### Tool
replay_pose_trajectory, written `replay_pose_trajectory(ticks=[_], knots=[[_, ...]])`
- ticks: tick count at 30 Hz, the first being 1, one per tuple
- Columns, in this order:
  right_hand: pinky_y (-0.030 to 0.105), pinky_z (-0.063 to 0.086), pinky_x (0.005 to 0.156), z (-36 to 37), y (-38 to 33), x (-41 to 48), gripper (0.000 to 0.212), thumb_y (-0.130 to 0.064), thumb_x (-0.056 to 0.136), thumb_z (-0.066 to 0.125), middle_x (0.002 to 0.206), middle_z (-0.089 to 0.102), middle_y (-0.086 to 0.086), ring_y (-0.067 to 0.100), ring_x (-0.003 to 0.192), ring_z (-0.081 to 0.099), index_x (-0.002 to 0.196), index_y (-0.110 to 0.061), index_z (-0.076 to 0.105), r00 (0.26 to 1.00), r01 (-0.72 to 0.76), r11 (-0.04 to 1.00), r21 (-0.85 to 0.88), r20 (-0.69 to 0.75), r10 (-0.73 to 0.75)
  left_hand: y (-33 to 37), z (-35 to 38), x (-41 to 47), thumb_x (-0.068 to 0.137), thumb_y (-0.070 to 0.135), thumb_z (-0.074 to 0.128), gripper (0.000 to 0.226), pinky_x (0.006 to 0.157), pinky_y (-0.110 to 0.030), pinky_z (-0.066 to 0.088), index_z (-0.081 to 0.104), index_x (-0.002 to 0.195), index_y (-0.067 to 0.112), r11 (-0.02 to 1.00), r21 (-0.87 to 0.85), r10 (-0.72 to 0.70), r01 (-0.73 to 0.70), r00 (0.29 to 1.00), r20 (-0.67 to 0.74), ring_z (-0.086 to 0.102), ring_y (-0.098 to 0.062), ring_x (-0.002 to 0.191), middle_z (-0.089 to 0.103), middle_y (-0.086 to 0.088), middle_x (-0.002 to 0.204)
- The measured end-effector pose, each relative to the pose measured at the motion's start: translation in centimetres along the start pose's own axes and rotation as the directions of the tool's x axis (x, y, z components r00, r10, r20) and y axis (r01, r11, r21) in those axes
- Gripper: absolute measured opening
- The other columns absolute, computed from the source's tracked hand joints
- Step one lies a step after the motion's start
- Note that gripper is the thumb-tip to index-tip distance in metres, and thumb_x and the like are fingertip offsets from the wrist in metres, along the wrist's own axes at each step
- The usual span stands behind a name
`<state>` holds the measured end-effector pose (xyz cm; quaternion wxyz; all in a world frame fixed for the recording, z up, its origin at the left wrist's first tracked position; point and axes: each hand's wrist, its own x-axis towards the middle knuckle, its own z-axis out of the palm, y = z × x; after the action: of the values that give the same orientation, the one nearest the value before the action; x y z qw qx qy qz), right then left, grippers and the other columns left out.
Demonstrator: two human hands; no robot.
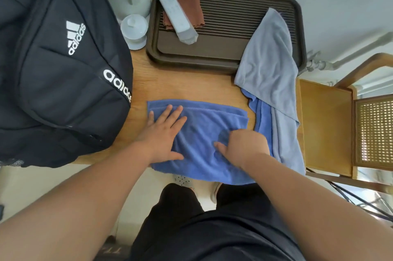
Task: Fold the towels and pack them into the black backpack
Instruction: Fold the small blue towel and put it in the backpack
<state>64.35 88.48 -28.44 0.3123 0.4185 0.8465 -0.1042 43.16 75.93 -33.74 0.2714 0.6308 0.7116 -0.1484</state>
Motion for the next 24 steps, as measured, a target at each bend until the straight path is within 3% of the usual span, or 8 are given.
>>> replay_pose_trajectory(ticks=[3, 5, 7, 10, 13, 15, 19, 24], knots=[[0.04, 0.048, 0.086, 0.2, 1.6, 0.9, 0.058, -0.067, 0.094, 0.042, 0.126, 0.052, 0.002, 0.026, 0.117, 0.051, 0.128, -0.021, 0.053, 0.994, 0.041, 0.999, 0.02, -0.104, -0.039, -0.5, -1.1, 1.2, 0.074, 0.081, 0.059, 0.127, 0.122, -0.06, -0.002, -0.02, 0.157, 0.026, 0.987, 0.109, 0.112, -0.115, 0.993, 0.033, -0.032, -0.024, 0.148, -0.037, 0.002, 0.16], [0.044, 0.04, 0.103, 0.7, 2.4, 1.7, 0.076, -0.069, 0.092, 0.041, 0.149, 0.034, 0.004, 0.029, 0.136, 0.036, 0.152, -0.024, 0.03, 0.987, 0.109, 0.994, -0.025, -0.113, -0.111, -0.4, -1.6, 1.6, 0.071, 0.08, 0.063, 0.13, 0.123, -0.058, -0.004, -0.021, 0.156, 0.027, 0.981, 0.141, 0.131, -0.136, 0.99, 0.046, -0.031, -0.023, 0.149, -0.037, 0.003, 0.16], [0.047, 0.034, 0.11, 1.1, 2.7, 2.6, 0.084, -0.068, 0.093, 0.04, 0.161, 0.016, 0.004, 0.029, 0.146, 0.023, 0.159, -0.024, 0.013, 0.991, 0.115, 0.993, -0.009, -0.073, -0.116, -0.1, -1.8, 1.6, 0.069, 0.078, 0.066, 0.132, 0.123, -0.056, -0.004, -0.021, 0.156, 0.03, 0.985, 0.128, 0.111, -0.116, 0.993, 0.048, -0.029, -0.021, 0.15, -0.035, 0.005, 0.161], [0.044, 0.037, 0.106, 0.8, 3.0, 3.8, 0.067, -0.056, 0.098, 0.041, 0.155, 0.025, 0.003, 0.027, 0.141, 0.028, 0.155, -0.024, 0.026, 0.981, 0.115, 0.993, 0.025, -0.163, -0.11, 0.8, -1.5, 1.1, 0.071, 0.082, 0.059, 0.12, 0.125, -0.052, 0.002, -0.004, 0.16, 0.032, 0.996, -0.092, -0.006, 0.002, 0.999, -0.043, -0.014, -0.018, 0.154, -0.02, 0.007, 0.166], [0.04, 0.038, 0.095, -0.4, 3.5, 4.6, 0.04, -0.027, 0.099, 0.042, 0.137, 0.044, 0.004, 0.027, 0.123, 0.043, 0.138, -0.019, 0.045, 0.962, 0.141, 0.99, 0.005, -0.236, -0.136, 2.1, -1.4, 1.0, 0.087, 0.072, 0.047, 0.092, 0.124, -0.044, 0.018, 0.016, 0.16, 0.025, 0.938, -0.298, -0.236, 0.177, 0.956, -0.174, 0.013, -0.021, 0.154, 0.007, 0.002, 0.169], [0.038, 0.037, 0.093, -0.8, 4.1, 5.2, 0.037, -0.018, 0.097, 0.044, 0.129, 0.049, 0.004, 0.028, 0.118, 0.046, 0.134, -0.016, 0.047, 0.962, 0.139, 0.989, -0.047, -0.231, -0.146, 2.6, -1.9, 1.5, 0.097, 0.055, 0.048, 0.076, 0.121, -0.041, 0.025, 0.02, 0.159, 0.021, 0.926, -0.285, -0.306, 0.248, 0.934, -0.185, 0.023, -0.023, 0.149, 0.018, -0.001, 0.166], [0.036, 0.035, 0.091, -1.0, 5.6, 6.7, 0.022, -0.024, 0.096, 0.052, 0.119, 0.053, 0.001, 0.026, 0.112, 0.046, 0.117, -0.019, 0.056, 0.965, 0.142, 0.99, -0.012, -0.221, -0.141, 2.2, -3.2, 3.3, 0.099, 0.029, 0.05, 0.052, 0.105, -0.042, 0.04, 0.042, 0.149, 0.017, 0.927, -0.24, -0.341, 0.288, 0.913, -0.222, 0.042, -0.028, 0.129, 0.047, -0.005, 0.141], [0.035, 0.036, 0.091, -1.2, 6.8, 7.6, 0.011, -0.028, 0.096, 0.057, 0.112, 0.052, -0.002, 0.023, 0.107, 0.047, 0.103, -0.021, 0.06, 0.948, 0.251, 0.967, 0.032, -0.212, -0.239, 1.2, -4.7, 4.9, 0.092, 0.018, 0.054, 0.026, 0.087, -0.039, 0.041, 0.058, 0.117, 0.022, 0.93, -0.125, -0.365, 0.345, 0.905, -0.218, 0.046, -0.027, 0.111, 0.052, -0.003, 0.115]])
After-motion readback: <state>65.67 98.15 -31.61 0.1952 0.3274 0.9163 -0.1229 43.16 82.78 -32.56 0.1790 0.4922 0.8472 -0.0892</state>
